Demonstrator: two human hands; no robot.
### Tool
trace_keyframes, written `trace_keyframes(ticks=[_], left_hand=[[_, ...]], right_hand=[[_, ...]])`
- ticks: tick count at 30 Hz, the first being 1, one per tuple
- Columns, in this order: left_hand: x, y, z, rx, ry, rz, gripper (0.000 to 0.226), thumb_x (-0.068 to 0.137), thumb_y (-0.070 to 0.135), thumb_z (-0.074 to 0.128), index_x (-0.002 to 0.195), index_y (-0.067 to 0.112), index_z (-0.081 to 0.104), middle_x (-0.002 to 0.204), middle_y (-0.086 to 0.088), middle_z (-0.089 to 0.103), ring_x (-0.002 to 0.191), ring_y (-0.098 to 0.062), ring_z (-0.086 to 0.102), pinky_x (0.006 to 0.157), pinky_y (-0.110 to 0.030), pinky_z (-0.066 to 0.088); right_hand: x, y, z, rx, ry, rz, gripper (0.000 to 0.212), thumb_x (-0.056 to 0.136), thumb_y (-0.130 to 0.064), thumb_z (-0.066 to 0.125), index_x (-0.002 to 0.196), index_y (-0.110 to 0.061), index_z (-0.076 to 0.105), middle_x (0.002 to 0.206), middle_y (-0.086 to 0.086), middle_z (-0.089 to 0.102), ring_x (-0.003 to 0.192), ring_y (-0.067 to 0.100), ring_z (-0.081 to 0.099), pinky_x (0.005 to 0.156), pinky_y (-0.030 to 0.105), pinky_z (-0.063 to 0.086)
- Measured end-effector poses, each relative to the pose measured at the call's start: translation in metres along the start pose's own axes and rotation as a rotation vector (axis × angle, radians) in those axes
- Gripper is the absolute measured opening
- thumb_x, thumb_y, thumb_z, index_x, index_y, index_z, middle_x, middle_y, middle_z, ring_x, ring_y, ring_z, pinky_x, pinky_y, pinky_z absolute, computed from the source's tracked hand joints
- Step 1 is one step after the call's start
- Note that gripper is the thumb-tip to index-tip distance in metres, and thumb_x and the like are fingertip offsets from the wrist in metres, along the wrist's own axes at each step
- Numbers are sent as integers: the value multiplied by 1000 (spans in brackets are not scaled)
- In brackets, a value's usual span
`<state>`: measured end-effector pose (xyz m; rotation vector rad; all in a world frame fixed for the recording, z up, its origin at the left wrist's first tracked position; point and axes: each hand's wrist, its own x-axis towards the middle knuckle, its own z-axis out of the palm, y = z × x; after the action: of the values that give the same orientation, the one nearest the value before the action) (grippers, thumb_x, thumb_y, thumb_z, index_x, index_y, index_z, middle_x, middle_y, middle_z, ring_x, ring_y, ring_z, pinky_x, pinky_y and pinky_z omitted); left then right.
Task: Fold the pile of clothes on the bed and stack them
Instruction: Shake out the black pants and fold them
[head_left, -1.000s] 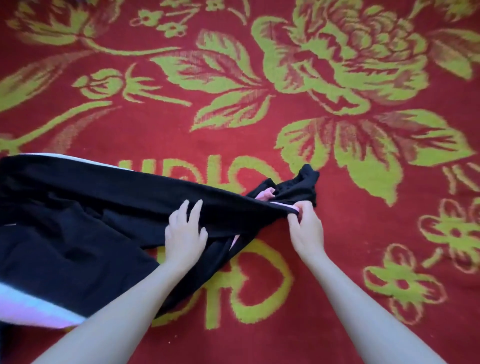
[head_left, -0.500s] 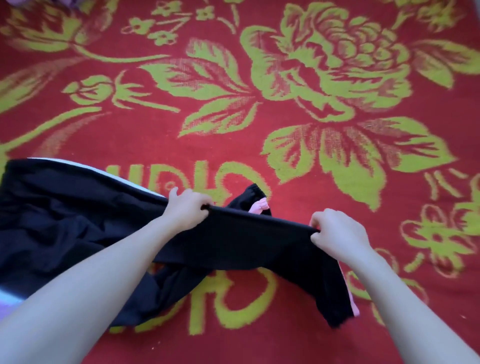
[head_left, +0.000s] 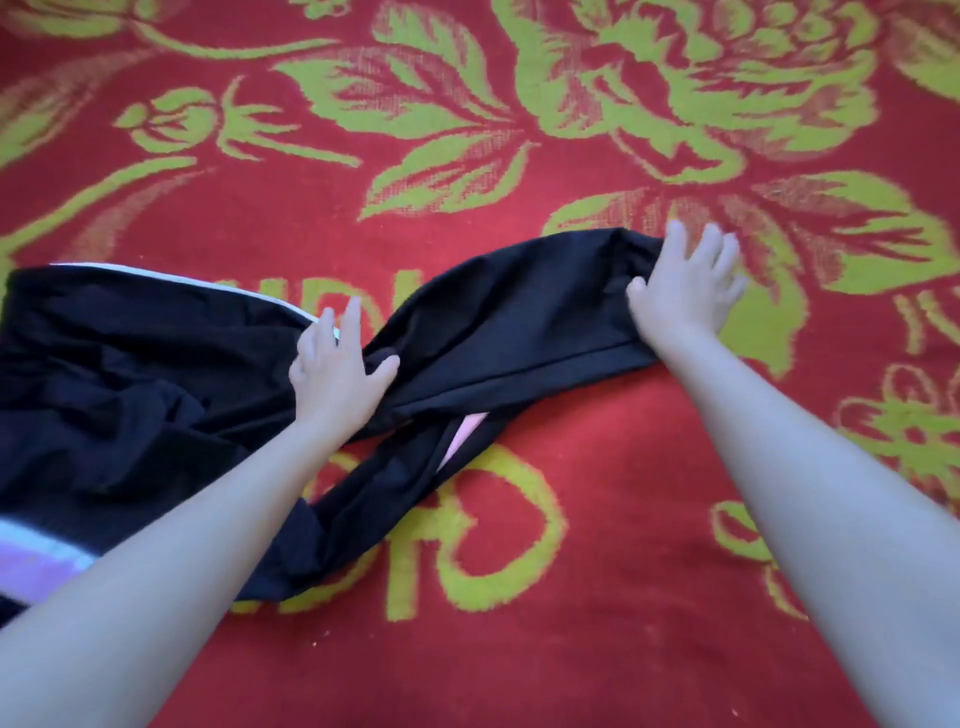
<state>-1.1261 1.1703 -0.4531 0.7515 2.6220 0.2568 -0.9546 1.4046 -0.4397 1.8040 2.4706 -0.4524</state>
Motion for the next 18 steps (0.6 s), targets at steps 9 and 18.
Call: trace_keyframes(ticks=[9, 18], left_hand=[[-113, -120, 61, 453, -334, 113, 77, 62, 71, 58, 113, 14, 67, 120, -17, 61, 108, -35, 60, 83, -55, 50], [-123, -141, 61, 270, -312, 97, 30, 69, 26, 69, 97, 16, 70, 132, -2, 54, 131, -29, 39, 105, -48, 24]], right_hand=[[-95, -18, 106, 398, -253, 136, 44, 88, -12, 48, 131, -7, 47, 130, 12, 51, 123, 28, 40, 94, 33, 35], [-97, -16, 117, 590, -275, -23, 64, 81, -1, 53, 139, -23, 39, 108, 1, 61, 110, 24, 53, 95, 28, 37]])
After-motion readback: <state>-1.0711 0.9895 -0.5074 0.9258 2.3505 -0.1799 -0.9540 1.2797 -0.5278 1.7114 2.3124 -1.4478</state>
